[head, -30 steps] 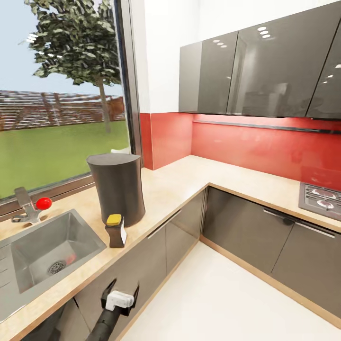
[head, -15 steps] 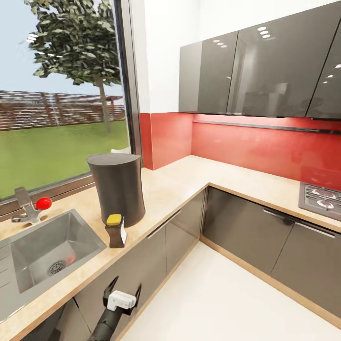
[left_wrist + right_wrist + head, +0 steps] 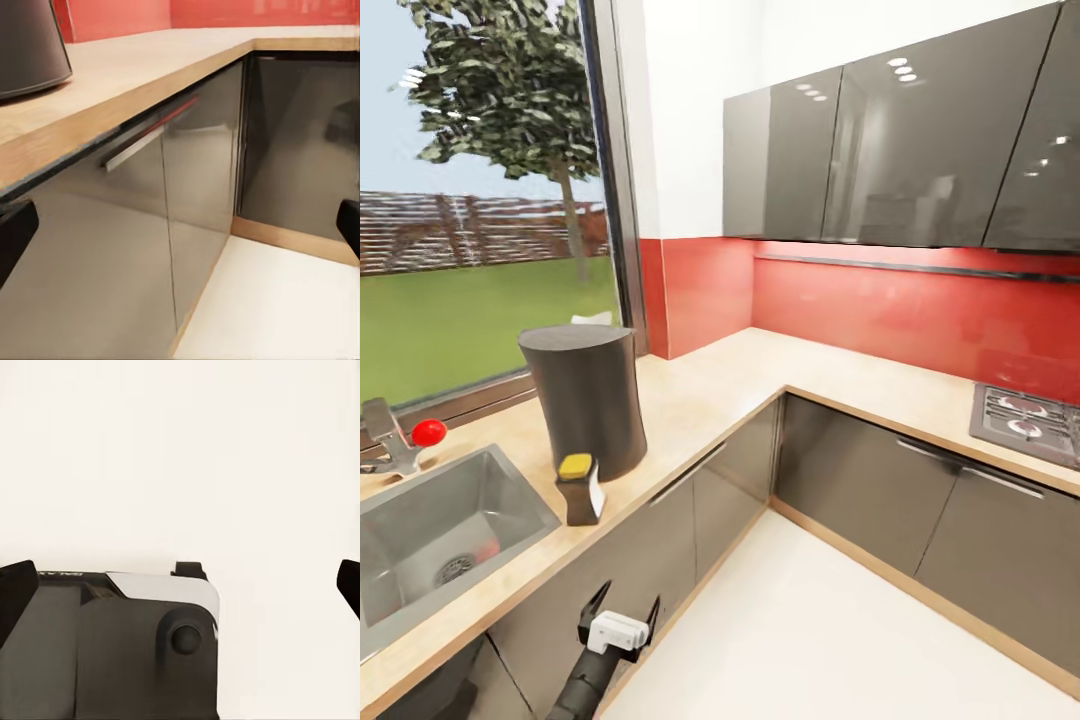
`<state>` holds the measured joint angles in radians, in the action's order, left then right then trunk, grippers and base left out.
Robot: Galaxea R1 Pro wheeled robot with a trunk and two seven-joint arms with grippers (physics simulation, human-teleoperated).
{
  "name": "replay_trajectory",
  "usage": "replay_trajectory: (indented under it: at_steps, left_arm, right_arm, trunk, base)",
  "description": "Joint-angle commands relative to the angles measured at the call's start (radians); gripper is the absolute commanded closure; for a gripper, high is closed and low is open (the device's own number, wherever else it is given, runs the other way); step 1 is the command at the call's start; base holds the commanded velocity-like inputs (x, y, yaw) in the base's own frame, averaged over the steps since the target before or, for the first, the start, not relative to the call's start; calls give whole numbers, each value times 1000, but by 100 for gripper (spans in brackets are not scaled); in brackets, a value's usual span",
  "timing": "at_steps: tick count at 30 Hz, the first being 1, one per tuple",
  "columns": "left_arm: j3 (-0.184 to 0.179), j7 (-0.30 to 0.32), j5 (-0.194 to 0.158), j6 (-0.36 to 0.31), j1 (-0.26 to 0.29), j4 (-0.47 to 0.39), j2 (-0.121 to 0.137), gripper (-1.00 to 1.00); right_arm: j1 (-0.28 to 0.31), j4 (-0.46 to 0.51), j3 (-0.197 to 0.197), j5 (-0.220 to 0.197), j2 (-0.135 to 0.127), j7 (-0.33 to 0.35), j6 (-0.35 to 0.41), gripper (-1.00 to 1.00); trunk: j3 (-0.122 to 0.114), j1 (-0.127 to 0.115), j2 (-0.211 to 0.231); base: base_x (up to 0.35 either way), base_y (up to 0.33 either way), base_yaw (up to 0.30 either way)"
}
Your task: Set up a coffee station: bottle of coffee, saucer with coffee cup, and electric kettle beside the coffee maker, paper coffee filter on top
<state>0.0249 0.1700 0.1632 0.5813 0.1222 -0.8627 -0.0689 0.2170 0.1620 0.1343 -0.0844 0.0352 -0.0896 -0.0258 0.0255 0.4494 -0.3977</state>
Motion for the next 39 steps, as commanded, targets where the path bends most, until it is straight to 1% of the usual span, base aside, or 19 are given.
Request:
replay_trajectory:
  at_steps: [1, 7, 12, 30, 35, 39]
  left_arm:
    - [3, 2, 6, 3, 1, 0, 0, -100]
    - [3, 2, 6, 3, -1, 1, 0, -100]
    - [3, 2, 7, 1, -1, 1, -1, -100]
    - [3, 2, 7, 1, -1, 4, 0, -100]
    - [3, 2, 7, 2, -1, 4, -1, -100]
    - [3, 2, 6, 1, -1, 4, -1, -100]
  right_arm:
    - [1, -1, 8, -9, 0, -4, -2, -100]
    - [1, -1, 8, -9, 0, -4, -3, -100]
    - [2, -1, 8, -9, 0, -4, -3, -100]
    - [2, -1, 8, -9, 0, -4, -2, -100]
    - [2, -1, 8, -9, 0, -4, -2, -100]
    - [2, -1, 8, -9, 0, -4, -2, -100]
  trunk:
    - [2, 1, -2]
    - [2, 1, -2]
    - [2, 1, -2]
    - [2, 1, -2]
    - [2, 1, -2]
    - [2, 1, -2]
  base:
    - [0, -269, -231]
    - [13, -270, -258]
    - [190, -211, -220]
    - [296, -122, -10]
    - [180, -220, 0]
    - [44, -263, 0]
